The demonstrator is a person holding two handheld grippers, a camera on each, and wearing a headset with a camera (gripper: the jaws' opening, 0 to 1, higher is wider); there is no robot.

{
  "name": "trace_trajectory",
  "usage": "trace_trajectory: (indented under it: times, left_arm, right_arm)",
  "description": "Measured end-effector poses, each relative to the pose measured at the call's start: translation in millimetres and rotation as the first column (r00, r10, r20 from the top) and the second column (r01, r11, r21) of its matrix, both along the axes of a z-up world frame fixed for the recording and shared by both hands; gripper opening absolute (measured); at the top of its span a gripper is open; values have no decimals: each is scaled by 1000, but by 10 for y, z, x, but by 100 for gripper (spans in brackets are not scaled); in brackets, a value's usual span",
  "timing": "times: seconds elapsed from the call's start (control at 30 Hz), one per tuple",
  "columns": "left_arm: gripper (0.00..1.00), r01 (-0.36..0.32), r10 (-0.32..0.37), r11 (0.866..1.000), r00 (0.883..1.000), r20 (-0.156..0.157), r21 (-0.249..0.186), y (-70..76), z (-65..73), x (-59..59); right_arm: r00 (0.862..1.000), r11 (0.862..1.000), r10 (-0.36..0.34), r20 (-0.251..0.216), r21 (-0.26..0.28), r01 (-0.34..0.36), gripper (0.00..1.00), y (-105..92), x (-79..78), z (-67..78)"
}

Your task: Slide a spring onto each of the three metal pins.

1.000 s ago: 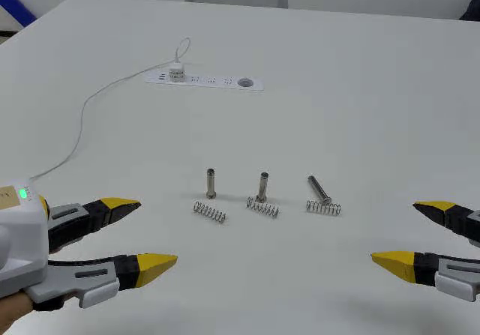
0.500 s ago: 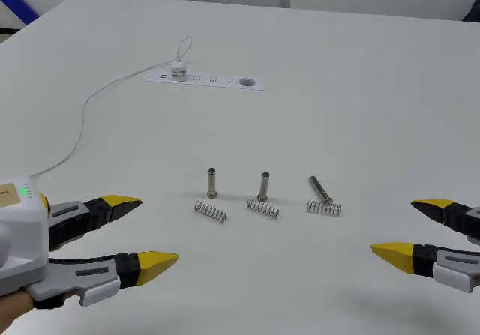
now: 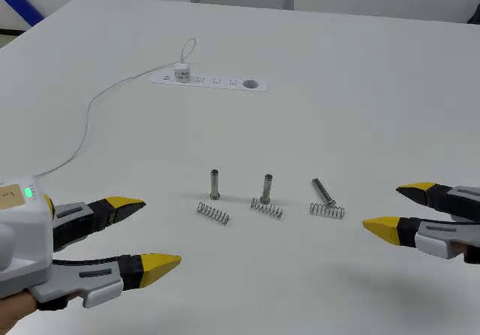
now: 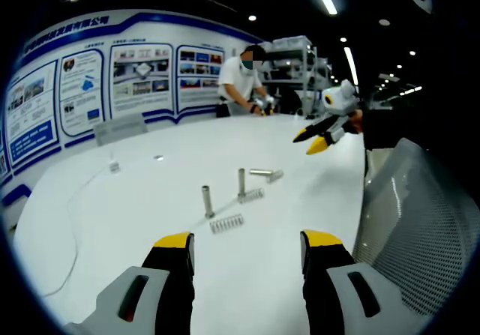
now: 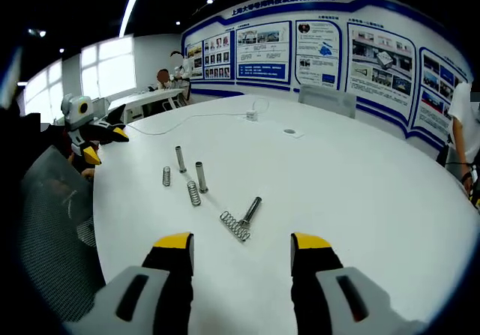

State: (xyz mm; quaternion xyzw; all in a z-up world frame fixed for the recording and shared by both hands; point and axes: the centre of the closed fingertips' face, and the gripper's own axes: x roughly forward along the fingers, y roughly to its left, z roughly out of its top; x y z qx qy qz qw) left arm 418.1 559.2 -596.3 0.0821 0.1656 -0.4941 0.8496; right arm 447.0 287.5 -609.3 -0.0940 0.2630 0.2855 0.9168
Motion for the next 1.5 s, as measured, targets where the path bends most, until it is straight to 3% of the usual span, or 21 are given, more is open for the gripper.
trace_trajectory:
  times: [0.47, 0.9, 1.23, 1.5]
  left_arm:
    - [58, -2, 2, 1000, 1000, -4, 4, 8, -12, -6]
    - [57, -5, 5, 1000, 1000, -4, 1, 13, -12, -9]
    - [56, -6, 6, 1000, 1000, -4, 0, 6, -14, -13]
    - [56, -10, 10, 1000, 1000, -3, -4, 9, -9, -9]
  right_arm:
    - [998, 998, 8, -54, -62, -11, 40, 139, 382, -61]
    - [992, 994, -23, -125, -110, 9, 30, 246, 709, -225]
    - [978, 990, -83, -191, -129, 59, 23, 317, 890, -399]
    - [960, 981, -146, -241, -162, 108, 18, 349, 970, -571]
